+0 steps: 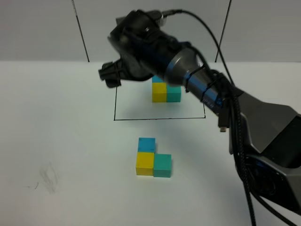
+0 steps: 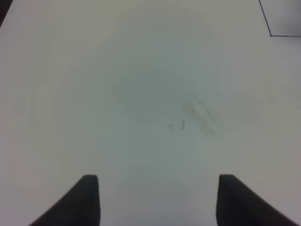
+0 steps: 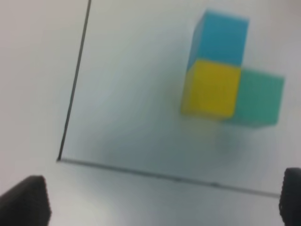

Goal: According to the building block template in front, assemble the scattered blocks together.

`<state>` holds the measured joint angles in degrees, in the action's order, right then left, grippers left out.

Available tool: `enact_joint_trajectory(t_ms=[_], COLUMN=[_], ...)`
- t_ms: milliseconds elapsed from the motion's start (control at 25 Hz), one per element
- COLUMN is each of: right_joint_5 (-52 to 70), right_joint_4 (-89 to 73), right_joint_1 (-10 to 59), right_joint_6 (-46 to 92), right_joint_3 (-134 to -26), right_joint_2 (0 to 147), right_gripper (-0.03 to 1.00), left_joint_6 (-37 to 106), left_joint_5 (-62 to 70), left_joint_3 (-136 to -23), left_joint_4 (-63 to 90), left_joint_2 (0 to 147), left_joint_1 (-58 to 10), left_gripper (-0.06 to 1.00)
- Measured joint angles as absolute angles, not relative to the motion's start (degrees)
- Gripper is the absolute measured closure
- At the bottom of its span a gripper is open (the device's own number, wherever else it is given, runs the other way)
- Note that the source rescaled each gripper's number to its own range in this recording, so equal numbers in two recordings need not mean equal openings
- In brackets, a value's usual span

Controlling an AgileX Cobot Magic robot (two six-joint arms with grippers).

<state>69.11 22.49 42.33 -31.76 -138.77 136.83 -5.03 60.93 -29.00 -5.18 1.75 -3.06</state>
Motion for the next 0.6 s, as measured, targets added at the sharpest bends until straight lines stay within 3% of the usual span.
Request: enact_joint_trajectory(t_ms=[360,600], right_joint_5=[69.4,69.6], right_joint_4=[22.5,10.5], right_joint_1=[25.7,13.2], right_joint_6=[-4.0,15.0], right_joint_3=[-146.5,-145.4], right_joint_2=[128.4,120.2], right_gripper=[-0.03,-0.03], left_joint_6=[-5.0,-5.0], left_joint_5=[60.9,60.9], left_joint_3=[-29.0,-29.0], left_joint_4=[-5.2,-5.2], left_joint_2=[1.7,1.7], left_joint_1=[-3.1,-3.1], left_gripper=[0.74,0.74])
